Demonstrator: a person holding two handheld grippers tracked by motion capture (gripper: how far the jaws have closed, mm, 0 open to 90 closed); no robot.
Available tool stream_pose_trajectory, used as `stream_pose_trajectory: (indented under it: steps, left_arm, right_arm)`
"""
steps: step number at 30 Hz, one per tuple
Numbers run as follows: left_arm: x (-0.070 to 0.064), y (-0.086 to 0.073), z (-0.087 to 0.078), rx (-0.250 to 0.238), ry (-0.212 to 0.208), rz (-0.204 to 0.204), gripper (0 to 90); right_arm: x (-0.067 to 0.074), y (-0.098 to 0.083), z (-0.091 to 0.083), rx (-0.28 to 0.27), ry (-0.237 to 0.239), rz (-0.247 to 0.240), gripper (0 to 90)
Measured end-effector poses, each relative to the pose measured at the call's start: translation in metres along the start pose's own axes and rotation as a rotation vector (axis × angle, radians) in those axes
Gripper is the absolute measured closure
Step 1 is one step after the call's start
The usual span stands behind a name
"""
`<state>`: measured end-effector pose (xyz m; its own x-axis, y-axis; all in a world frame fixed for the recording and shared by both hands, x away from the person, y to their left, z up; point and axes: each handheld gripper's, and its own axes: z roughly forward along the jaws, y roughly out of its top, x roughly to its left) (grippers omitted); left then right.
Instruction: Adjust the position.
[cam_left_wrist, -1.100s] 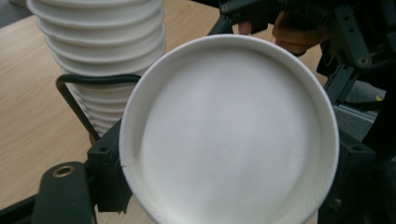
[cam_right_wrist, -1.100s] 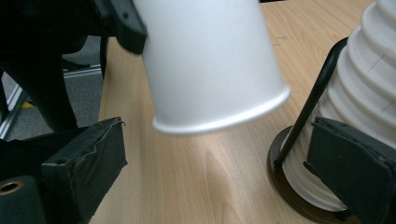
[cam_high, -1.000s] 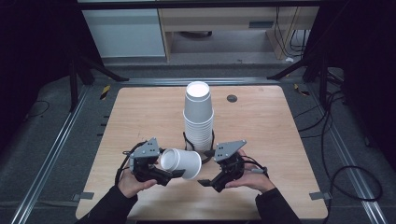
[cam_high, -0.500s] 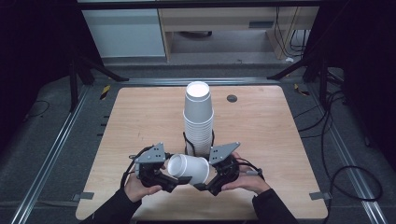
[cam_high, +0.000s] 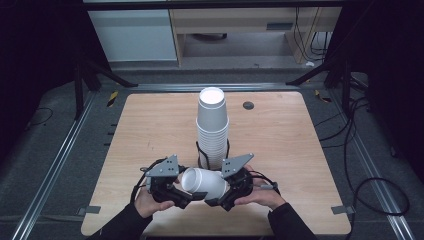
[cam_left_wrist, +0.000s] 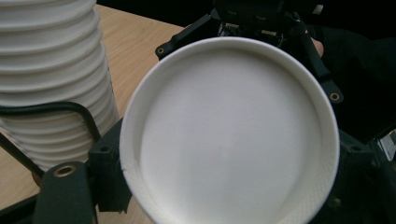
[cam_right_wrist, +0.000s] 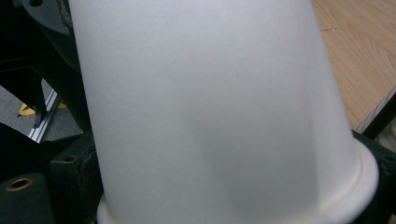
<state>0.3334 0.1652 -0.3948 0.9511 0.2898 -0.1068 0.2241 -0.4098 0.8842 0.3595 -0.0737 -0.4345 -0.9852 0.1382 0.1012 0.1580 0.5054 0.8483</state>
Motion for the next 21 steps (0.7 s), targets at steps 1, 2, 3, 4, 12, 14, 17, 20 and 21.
stream_pose_trajectory:
  steps: [1, 2, 3, 4, 12, 14, 17, 20, 21]
  left_arm:
    - [0.000, 0.000, 0.000, 0.000, 0.006, 0.003, 20.7]
    - [-0.001, 0.000, -0.001, -0.001, 0.020, 0.011, 21.0]
    - [0.000, 0.000, -0.002, 0.002, 0.047, 0.015, 20.8]
    - [0.002, 0.000, -0.003, 0.000, 0.022, -0.003, 20.9]
    - [0.006, -0.001, -0.005, -0.002, 0.026, -0.010, 20.8]
    - [0.008, -0.002, -0.007, -0.004, 0.026, -0.018, 20.8]
    - [0.011, -0.002, -0.010, -0.002, 0.014, -0.024, 20.8]
    - [0.011, -0.002, -0.010, -0.001, -0.011, -0.026, 20.8]
    - [0.011, -0.002, -0.010, 0.000, -0.016, -0.025, 20.8]
  right_arm:
    - [0.000, 0.000, 0.000, 0.002, 0.003, 0.004, 10.2]
    - [-0.001, -0.001, 0.000, 0.007, 0.001, 0.007, 12.0]
    - [-0.002, -0.001, -0.001, 0.012, 0.006, 0.015, 21.7]
    - [-0.002, -0.003, -0.002, -0.015, 0.027, 0.004, 27.7]
    - [0.000, -0.003, 0.001, 0.023, -0.006, 0.000, 9.3]
    - [-0.002, -0.004, 0.000, 0.023, -0.012, 0.012, 7.1]
    - [-0.003, -0.003, -0.003, 0.009, -0.022, 0.015, 5.3]
    - [-0.004, -0.003, -0.006, -0.003, -0.034, 0.019, 4.3]
    - [-0.004, -0.003, -0.006, -0.005, -0.035, 0.020, 3.3]
